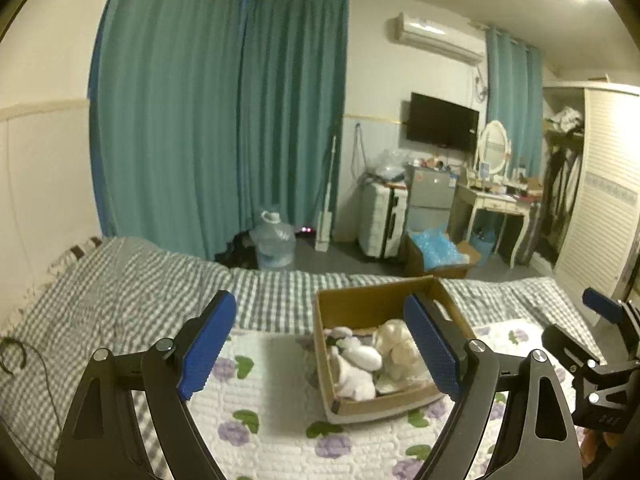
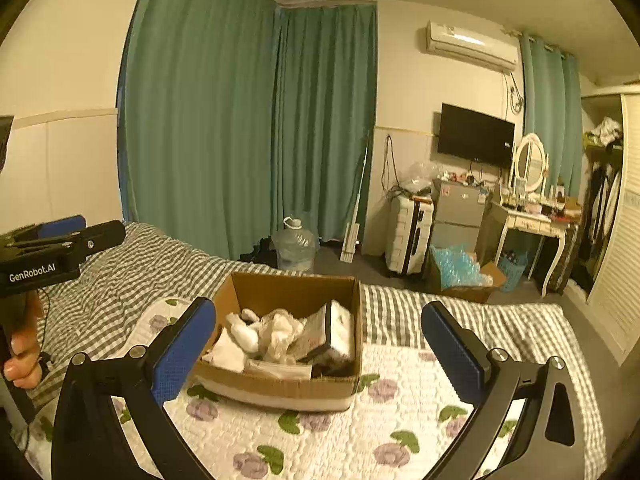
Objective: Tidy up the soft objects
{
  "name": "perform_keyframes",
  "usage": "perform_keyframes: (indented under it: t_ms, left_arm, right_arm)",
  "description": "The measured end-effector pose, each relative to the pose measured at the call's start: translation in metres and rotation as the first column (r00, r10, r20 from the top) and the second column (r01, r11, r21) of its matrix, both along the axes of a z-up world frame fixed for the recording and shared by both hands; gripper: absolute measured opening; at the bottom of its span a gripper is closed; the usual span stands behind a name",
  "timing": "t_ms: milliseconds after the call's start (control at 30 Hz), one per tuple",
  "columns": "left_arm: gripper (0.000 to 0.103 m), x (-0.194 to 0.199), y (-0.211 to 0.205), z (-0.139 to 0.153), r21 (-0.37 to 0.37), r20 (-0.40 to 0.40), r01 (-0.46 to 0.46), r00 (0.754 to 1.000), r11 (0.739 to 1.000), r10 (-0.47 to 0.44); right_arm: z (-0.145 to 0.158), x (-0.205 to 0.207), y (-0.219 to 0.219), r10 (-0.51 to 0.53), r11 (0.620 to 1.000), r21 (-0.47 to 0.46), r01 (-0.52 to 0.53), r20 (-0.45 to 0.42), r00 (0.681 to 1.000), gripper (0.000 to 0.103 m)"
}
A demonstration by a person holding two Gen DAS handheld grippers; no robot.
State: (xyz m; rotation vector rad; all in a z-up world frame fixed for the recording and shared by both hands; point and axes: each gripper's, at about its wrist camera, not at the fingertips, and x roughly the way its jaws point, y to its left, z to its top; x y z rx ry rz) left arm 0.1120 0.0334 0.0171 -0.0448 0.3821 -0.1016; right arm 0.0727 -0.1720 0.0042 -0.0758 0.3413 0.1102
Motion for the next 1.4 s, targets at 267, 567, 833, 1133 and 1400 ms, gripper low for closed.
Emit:
perform_keyframes:
  t_ms: [267,567,833,1133,1400]
  left_arm:
    - [0.087,0.007,-0.009,-0.040,0.030,-0.064,0.005,0.998,1.000,-0.003]
    - [0.087,0.017,-0.006,-0.071,0.051,-0.116,-0.020,0.993,0.999,0.025]
    - [0.087,0.021,-0.005,-0.078,0.056,-0.150,-0.002,0.989,0.998,0.010]
    - [0.087,0.015,-0.011,-0.073,0.070,-0.137,0.016,0.991,0.997,-0.006]
    - [0.087,0.011,-0.012,-0.072,0.081,-0.130,0.021,0.991,0.996,-0.011]
  right_arm:
    - [-0.033,0.005,-0.001,-0.022,0.999,-0.026,0.020,-0.070,0.997,0.103]
    - [-0.063,0.021,-0.004,-0.023,1.000,-0.024,0.020,-0.134,0.991,0.103]
    - [-0.070,0.025,-0.002,-0.016,1.000,-0.018,0.014,-0.145,0.989,0.103]
    - [-0.069,0.024,-0.002,-0.020,1.000,-0.014,0.018,-0.150,0.989,0.103]
    - [-0.068,0.023,-0.002,-0.022,1.000,-0.013,0.020,-0.147,0.989,0.103]
